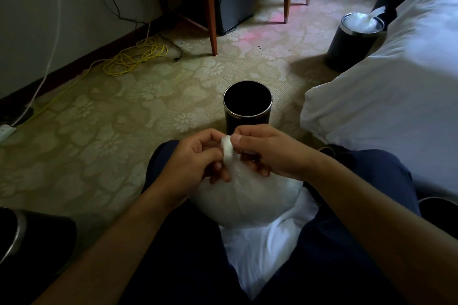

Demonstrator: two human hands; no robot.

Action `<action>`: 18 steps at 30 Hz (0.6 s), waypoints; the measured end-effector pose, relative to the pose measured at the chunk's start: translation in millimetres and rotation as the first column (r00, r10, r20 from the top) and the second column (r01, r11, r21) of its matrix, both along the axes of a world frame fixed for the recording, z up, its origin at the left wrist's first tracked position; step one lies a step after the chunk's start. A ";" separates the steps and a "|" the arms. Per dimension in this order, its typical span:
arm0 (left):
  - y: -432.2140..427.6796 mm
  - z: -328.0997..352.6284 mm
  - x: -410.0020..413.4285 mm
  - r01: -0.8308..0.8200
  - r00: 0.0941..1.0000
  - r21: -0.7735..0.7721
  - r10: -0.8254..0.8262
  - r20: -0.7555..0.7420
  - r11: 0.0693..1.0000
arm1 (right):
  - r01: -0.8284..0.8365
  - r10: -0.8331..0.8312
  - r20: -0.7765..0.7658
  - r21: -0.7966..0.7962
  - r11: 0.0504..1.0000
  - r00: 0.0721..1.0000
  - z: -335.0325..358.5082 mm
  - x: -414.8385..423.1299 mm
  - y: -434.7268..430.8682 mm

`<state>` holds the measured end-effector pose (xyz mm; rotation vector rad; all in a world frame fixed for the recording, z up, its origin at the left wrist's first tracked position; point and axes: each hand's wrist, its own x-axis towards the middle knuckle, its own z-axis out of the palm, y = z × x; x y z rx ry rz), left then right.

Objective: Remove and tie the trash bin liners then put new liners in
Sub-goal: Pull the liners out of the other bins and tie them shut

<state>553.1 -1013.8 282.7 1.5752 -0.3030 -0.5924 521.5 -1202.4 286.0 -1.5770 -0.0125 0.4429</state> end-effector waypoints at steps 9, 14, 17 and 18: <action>12.5 21.8 7.5 0.062 0.970 -0.037 -0.069 -0.234 0.997 | -0.001 0.020 -0.080 0.226 0.974 0.997 -6.3 2.3 7.7; 12.2 36.9 4.5 0.166 0.986 0.070 -0.164 -0.037 0.984 | -0.023 0.038 -0.043 0.306 0.952 0.998 -7.3 6.8 5.5; 10.7 44.4 1.4 0.197 0.980 0.056 -0.196 -0.025 0.979 | -0.044 0.042 0.014 0.257 0.965 0.999 0.7 10.3 2.5; 9.7 46.3 0.7 0.185 0.983 0.048 -0.185 -0.006 0.981 | -0.048 0.039 0.044 0.224 0.973 0.998 3.9 10.7 1.7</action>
